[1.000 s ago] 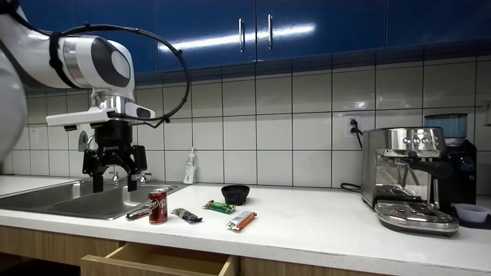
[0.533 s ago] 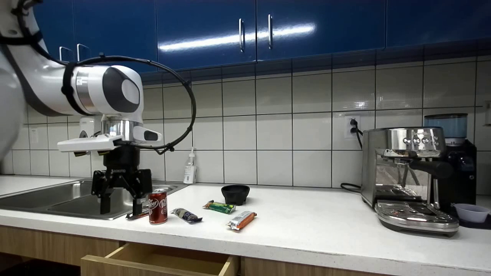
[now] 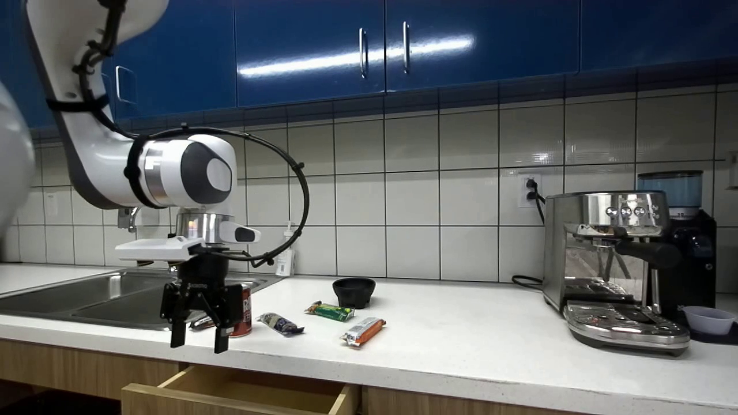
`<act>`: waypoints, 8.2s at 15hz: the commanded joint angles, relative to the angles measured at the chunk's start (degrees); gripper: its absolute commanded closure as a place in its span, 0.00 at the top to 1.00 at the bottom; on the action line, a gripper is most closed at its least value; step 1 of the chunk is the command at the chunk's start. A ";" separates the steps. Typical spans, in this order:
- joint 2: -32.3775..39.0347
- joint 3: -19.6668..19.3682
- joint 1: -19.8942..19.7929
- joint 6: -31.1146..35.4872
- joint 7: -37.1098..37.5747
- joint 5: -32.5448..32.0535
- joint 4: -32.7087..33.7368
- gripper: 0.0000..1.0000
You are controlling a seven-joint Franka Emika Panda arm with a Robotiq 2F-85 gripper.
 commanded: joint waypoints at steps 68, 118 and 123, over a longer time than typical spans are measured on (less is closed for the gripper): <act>26.96 -5.08 -0.21 -0.68 -15.34 -3.15 19.75 1.00; 18.73 -1.13 -1.20 11.30 -14.68 8.46 -0.44 1.00; 18.94 -0.72 -1.13 9.72 -14.73 8.85 -0.94 1.00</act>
